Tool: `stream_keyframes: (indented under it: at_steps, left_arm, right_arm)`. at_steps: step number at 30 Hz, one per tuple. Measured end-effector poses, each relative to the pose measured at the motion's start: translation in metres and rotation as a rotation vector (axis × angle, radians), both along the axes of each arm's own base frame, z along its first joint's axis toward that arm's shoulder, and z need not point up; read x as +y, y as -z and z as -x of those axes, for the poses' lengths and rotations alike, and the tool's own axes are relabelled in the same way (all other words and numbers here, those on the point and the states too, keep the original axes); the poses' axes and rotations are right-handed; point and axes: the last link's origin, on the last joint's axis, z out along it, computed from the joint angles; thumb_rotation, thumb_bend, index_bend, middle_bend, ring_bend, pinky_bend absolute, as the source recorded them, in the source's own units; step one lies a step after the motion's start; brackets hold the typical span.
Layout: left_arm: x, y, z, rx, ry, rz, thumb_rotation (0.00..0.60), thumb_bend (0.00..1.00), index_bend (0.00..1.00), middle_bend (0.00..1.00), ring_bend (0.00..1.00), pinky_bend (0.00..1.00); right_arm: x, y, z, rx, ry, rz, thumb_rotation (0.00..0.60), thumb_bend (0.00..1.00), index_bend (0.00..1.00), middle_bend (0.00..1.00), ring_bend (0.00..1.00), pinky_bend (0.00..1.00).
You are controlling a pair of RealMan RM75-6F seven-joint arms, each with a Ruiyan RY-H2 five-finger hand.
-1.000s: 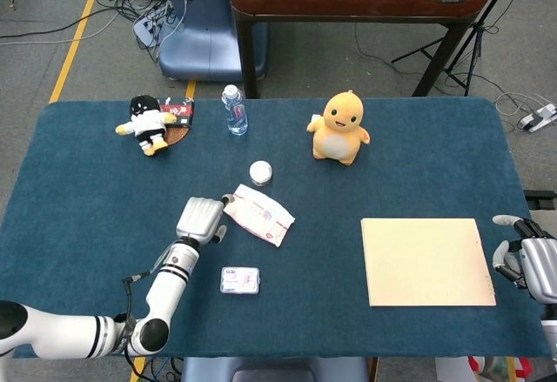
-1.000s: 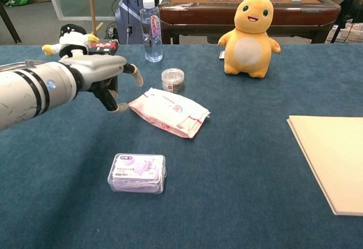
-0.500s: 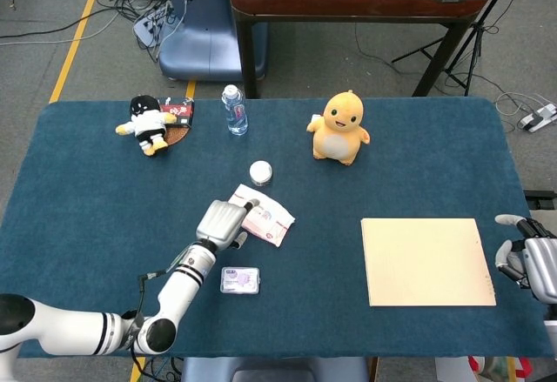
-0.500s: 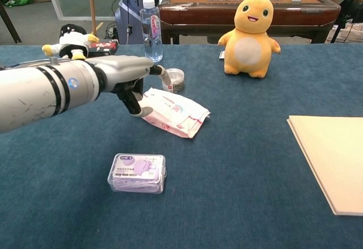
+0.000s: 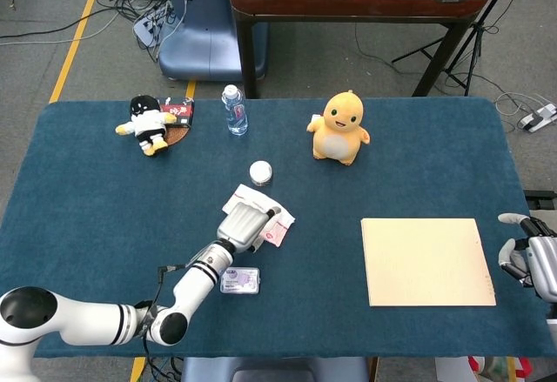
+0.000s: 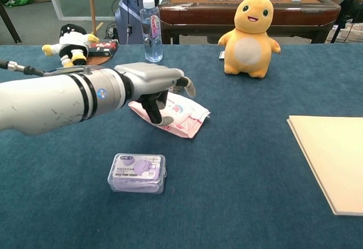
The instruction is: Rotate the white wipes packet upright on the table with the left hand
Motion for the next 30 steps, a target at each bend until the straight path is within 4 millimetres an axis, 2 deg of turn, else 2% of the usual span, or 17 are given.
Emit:
stream_keyframes:
  at_steps: [13, 19, 30]
  left_arm:
    - [-0.009, 0.011, -0.019, 0.052, 0.015, 0.051, 0.6, 0.4, 0.27, 1.0, 1.0, 1.0]
    - [-0.017, 0.013, -0.018, 0.104, 0.016, 0.067, 0.6, 0.4, 0.27, 1.0, 1.0, 1.0]
    - [-0.018, 0.008, -0.006, 0.174, -0.004, 0.046, 0.6, 0.4, 0.28, 1.0, 1.0, 1.0]
  right_arm:
    - [0.001, -0.005, 0.001, -0.012, -0.003, 0.012, 0.6, 0.21, 0.29, 0.3, 0.24, 0.5]
    - [0.001, -0.005, 0.001, -0.013, -0.002, 0.011, 0.6, 0.21, 0.29, 0.3, 0.24, 0.5]
    - [0.0, -0.005, 0.001, -0.01, 0.002, 0.01, 0.6, 0.21, 0.29, 0.3, 0.24, 0.5]
